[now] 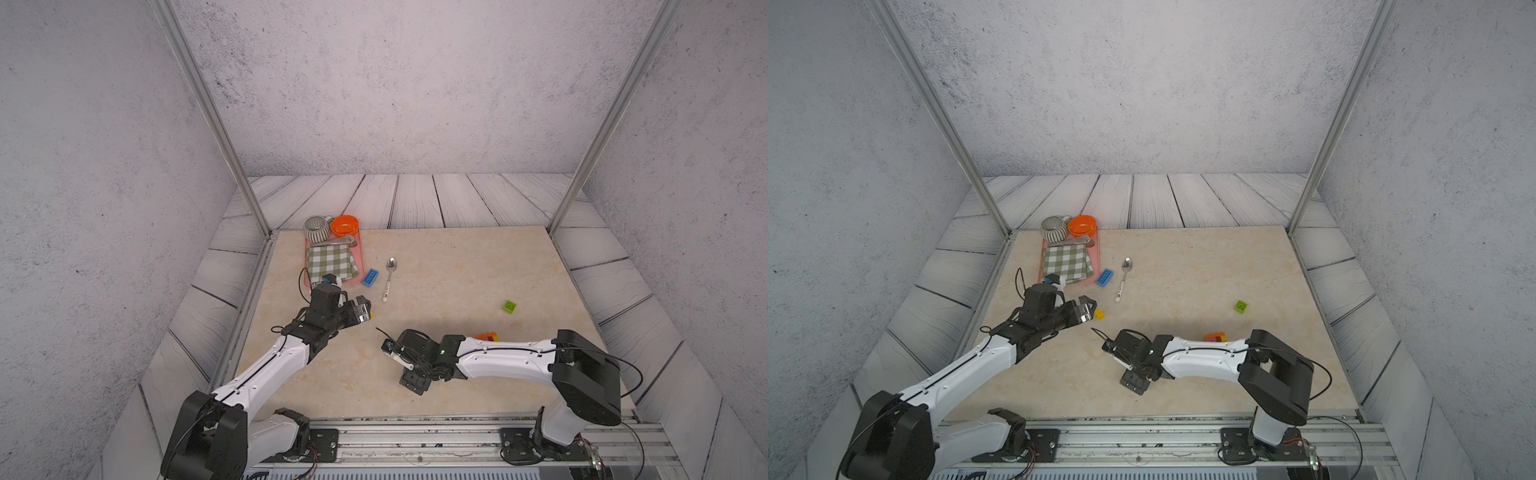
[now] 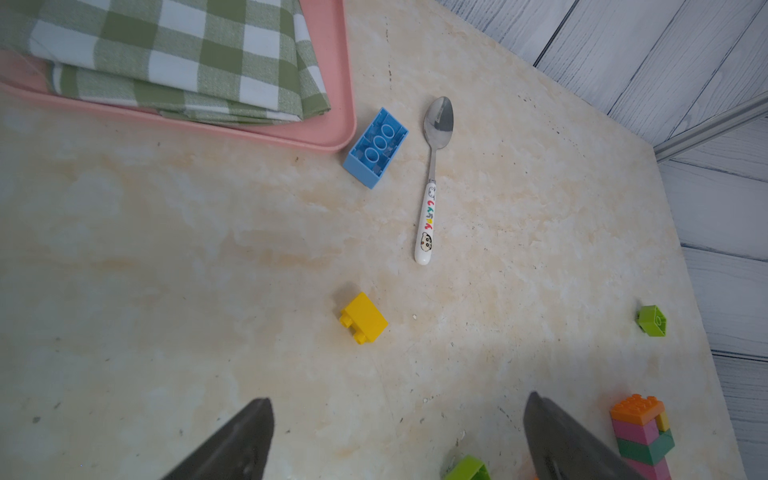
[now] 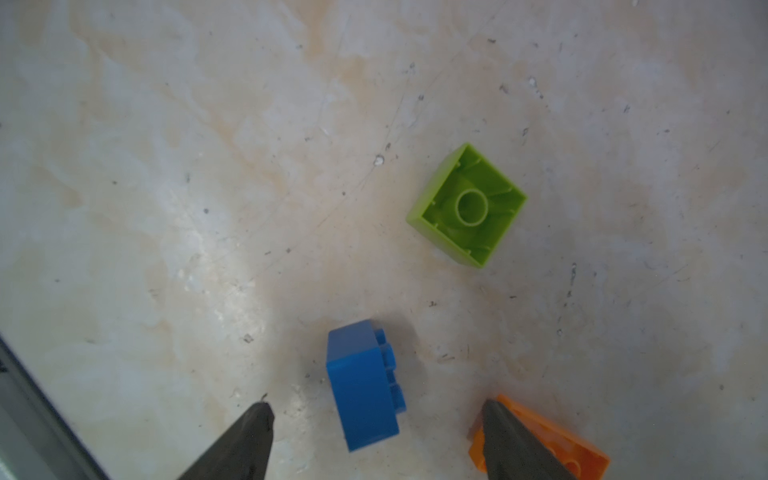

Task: Assemble the letter p with lego
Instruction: Adjust the lego brick at the center of the board.

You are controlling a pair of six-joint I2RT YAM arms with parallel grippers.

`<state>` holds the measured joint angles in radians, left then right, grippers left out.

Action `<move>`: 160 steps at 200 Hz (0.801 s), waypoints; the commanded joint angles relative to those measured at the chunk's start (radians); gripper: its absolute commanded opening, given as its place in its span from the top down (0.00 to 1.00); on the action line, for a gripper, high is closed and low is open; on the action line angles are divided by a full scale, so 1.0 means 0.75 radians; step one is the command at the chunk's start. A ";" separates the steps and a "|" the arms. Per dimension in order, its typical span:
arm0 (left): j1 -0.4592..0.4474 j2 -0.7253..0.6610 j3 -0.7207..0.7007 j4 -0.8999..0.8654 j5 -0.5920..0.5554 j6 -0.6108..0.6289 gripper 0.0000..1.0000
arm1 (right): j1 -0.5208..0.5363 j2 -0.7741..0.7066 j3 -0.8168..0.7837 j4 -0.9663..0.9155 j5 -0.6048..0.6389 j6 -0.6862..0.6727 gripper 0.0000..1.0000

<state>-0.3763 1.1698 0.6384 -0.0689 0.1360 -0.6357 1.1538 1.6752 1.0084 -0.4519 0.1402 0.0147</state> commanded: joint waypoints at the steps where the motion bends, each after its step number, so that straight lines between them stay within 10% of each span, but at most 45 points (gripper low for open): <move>1: 0.013 -0.005 -0.017 0.016 0.014 -0.001 0.02 | -0.008 0.037 0.053 -0.046 -0.006 -0.049 0.21; 93: 0.013 -0.023 -0.021 0.014 0.003 0.000 0.02 | -0.009 0.067 0.080 -0.009 0.230 -0.114 0.74; 160: 0.013 -0.060 -0.029 0.000 -0.021 0.000 0.02 | 0.047 0.054 0.016 0.171 0.563 -0.218 0.79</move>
<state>-0.3752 1.1450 0.6281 -0.0639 0.1356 -0.6361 1.1625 1.7145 1.0420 -0.3843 0.4278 -0.1062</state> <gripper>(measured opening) 0.983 0.259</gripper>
